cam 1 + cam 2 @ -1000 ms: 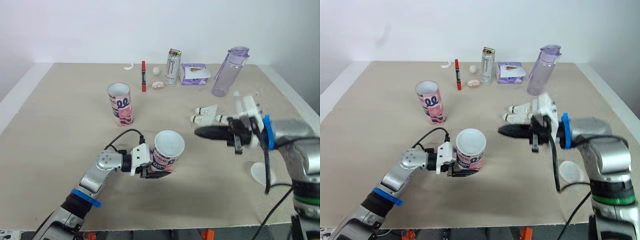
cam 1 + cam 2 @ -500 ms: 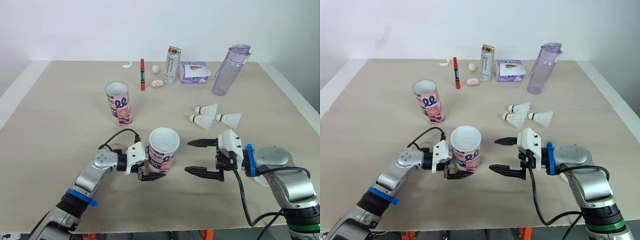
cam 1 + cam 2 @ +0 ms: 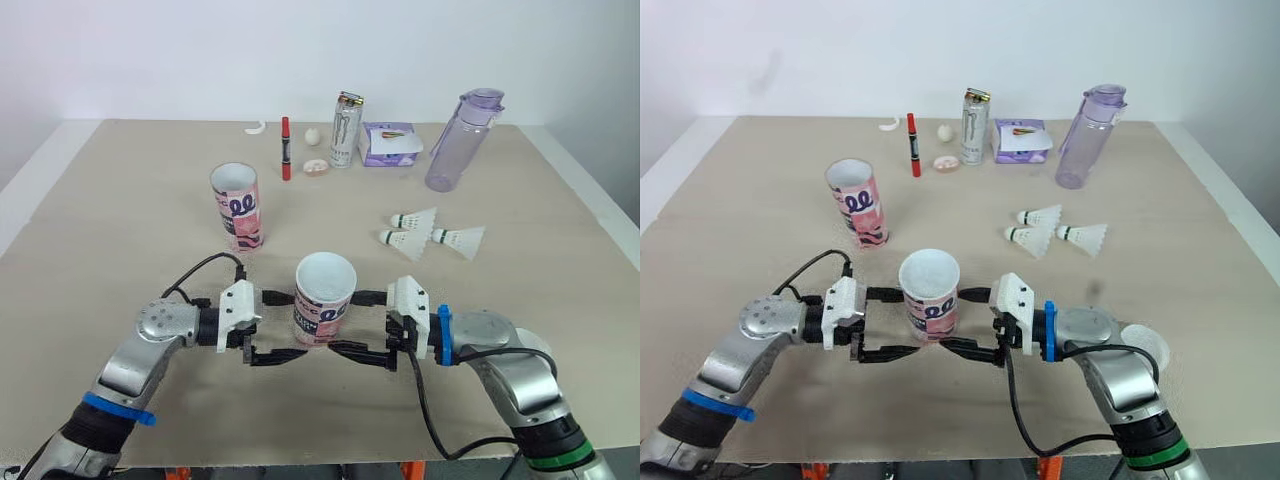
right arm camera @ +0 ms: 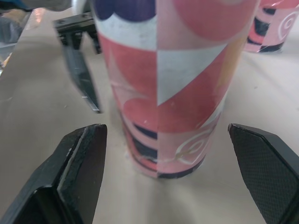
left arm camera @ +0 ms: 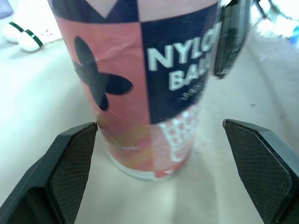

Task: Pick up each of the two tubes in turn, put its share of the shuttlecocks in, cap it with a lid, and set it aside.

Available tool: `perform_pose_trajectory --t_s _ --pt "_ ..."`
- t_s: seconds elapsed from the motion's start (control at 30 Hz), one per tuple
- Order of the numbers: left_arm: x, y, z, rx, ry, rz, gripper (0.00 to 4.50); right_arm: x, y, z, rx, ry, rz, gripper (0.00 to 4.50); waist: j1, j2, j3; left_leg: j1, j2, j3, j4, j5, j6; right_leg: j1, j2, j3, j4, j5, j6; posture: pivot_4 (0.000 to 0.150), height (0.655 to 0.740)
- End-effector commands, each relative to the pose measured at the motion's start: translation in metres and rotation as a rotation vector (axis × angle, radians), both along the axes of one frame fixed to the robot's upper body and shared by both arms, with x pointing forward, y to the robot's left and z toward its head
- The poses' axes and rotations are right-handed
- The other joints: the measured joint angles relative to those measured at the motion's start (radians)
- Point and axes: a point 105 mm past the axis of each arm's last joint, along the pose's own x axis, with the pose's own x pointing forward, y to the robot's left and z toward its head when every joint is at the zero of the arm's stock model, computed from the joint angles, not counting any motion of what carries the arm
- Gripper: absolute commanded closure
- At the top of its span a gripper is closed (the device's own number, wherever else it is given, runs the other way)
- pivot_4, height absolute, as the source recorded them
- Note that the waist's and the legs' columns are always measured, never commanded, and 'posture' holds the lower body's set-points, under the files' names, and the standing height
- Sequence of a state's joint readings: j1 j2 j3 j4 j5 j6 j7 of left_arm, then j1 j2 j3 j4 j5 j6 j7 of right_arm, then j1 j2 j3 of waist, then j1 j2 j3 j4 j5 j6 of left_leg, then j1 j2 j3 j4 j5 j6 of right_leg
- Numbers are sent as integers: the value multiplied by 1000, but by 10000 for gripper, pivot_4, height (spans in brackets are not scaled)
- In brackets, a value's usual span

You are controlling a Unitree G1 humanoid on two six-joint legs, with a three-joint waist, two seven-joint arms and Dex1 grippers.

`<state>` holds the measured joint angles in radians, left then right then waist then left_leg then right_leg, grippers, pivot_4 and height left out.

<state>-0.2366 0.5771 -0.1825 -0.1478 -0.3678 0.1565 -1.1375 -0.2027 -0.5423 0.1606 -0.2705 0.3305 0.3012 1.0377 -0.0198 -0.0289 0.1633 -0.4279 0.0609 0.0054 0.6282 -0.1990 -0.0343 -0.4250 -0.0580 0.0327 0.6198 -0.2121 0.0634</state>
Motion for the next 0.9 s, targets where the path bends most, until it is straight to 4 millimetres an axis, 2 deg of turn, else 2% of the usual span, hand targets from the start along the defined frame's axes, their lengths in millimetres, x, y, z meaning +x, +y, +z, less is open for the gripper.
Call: perform_pose_trajectory --t_s 0.03,0.43,0.9 --pt "-2 7 13 -33 -8 22 0 1 10 6 29 -39 18 490 0 0 0 0 0 0 0 0 0 0 0 0 0 0 0 1500 7400" --pt "-8 22 11 2 -21 73 0 8 28 -1 60 -27 38 490 0 1 1 2 0 -2 6 0 0 0 1 0 11 -1 -3 1500 7400" --pt "-13 27 8 11 -47 122 0 20 52 -8 68 -46 70 490 -1 1 1 3 1 -2 6 0 0 0 2 0 12 -1 -3 1500 7400"
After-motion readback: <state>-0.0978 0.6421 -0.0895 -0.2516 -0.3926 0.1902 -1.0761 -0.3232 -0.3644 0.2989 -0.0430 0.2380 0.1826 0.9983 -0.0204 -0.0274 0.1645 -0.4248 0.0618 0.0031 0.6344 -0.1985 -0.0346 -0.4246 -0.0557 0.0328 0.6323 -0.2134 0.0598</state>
